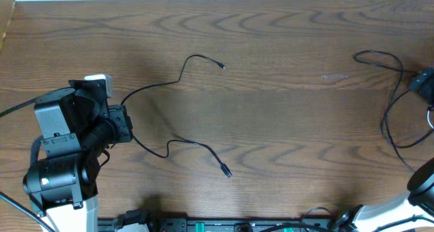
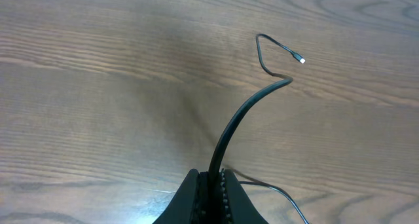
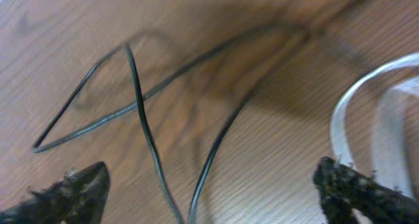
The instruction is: Untangle cables
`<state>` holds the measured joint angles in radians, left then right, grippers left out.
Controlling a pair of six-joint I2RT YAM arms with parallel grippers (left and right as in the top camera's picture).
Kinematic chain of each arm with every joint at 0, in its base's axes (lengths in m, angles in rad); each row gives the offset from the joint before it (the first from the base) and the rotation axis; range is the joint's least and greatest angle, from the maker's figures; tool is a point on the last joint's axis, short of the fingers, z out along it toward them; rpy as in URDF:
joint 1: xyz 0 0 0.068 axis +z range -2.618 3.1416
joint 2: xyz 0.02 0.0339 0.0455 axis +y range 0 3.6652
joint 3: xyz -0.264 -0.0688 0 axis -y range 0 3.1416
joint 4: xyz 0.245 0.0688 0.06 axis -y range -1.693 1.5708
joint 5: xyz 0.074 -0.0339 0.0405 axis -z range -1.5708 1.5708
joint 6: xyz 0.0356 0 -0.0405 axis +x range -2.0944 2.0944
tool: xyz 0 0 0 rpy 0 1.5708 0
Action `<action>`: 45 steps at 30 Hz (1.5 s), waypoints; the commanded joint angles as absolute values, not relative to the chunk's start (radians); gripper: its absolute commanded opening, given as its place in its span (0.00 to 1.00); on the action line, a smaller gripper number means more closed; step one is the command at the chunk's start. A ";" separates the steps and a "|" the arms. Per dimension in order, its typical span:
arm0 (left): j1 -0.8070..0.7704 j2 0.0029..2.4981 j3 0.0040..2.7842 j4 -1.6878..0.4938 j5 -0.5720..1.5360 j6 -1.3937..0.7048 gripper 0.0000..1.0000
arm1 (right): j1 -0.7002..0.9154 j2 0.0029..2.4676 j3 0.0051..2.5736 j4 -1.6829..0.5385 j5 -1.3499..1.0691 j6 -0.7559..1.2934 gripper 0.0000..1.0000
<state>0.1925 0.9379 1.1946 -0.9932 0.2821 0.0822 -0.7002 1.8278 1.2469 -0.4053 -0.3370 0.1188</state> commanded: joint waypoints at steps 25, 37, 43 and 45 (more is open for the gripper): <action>0.191 0.933 1.195 -1.013 0.279 0.081 0.07 | -0.541 1.846 1.243 -0.478 -0.088 0.003 0.88; 0.191 0.933 1.195 -1.013 0.287 0.074 0.07 | -0.517 1.993 1.243 -0.461 -0.141 0.006 0.77; 0.191 0.933 1.195 -1.013 0.299 0.074 0.07 | -0.518 1.985 1.245 -0.434 -0.173 0.007 0.01; 0.191 0.933 1.195 -1.013 0.301 0.074 0.07 | -0.519 1.968 1.249 -0.425 -0.206 0.007 0.01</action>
<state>0.1925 0.9379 1.1946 -1.0138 0.2863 0.0788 -0.5217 1.9881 1.2449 -0.4358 -0.1459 0.0093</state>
